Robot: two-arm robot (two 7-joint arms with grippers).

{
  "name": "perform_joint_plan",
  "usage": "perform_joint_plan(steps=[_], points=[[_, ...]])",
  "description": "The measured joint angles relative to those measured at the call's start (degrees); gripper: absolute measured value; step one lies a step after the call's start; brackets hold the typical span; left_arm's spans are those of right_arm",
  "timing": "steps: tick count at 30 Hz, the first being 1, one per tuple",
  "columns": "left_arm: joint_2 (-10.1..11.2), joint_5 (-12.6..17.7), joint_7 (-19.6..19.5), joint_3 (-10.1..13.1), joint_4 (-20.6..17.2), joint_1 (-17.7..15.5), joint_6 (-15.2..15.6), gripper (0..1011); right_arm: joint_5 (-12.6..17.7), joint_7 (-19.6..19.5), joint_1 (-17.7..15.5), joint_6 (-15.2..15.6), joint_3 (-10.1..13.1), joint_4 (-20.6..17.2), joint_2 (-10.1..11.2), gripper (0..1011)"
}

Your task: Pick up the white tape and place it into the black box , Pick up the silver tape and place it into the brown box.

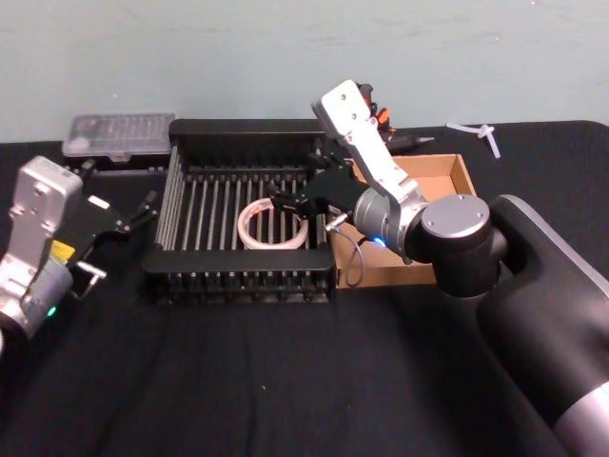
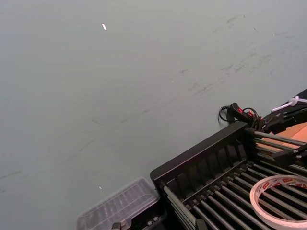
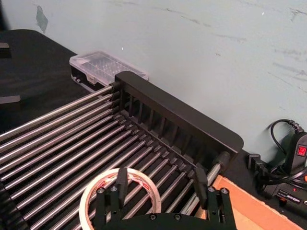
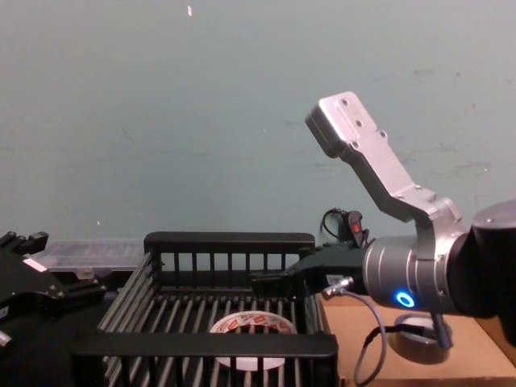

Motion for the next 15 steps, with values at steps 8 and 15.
perform_joint_plan(steps=[8,15], points=[[0.0,0.0,0.0,0.0,0.0,0.0,0.0,1001,0.7,0.5,-1.4,-0.1,1.2,-3.1,0.5,1002],[0.0,0.0,0.0,0.0,0.0,0.0,0.0,1001,1.3,0.0,-3.9,0.1,2.8,-8.6,1.9,1002]])
